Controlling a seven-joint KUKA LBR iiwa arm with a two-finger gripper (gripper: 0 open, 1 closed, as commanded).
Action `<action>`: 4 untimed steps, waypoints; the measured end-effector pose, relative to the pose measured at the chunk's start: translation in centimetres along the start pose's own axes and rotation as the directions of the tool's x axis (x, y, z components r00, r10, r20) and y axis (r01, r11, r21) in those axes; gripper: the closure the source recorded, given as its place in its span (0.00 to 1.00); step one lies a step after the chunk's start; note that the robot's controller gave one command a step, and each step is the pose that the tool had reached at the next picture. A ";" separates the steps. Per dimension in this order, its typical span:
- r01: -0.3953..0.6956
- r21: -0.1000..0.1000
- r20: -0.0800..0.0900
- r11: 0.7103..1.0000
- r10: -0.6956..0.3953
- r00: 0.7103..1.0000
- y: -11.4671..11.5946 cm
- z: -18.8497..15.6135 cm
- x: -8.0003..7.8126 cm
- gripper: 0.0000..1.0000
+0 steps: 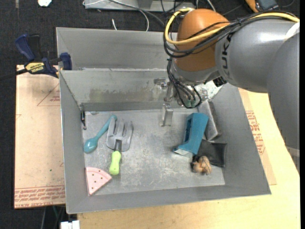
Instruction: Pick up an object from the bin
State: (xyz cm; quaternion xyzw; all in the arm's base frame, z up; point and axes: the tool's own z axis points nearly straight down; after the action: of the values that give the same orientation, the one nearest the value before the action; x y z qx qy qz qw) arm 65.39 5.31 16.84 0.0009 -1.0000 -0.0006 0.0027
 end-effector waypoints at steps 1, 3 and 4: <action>-0.001 0.000 0.008 1.000 0.001 1.000 0.0 -0.5 -0.2 0.00; -0.073 -0.005 0.018 0.997 0.073 0.997 -6.2 9.8 2.9 0.00; 0.075 -0.002 0.012 0.997 -0.075 0.997 -11.0 6.5 5.0 0.00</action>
Offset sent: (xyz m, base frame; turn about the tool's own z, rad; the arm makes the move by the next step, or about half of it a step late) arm -0.0099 -0.0370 -0.0815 -0.0461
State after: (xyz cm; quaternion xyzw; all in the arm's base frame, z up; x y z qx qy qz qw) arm 60.39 -5.70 10.32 0.0387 -0.9992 -0.0021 -0.0030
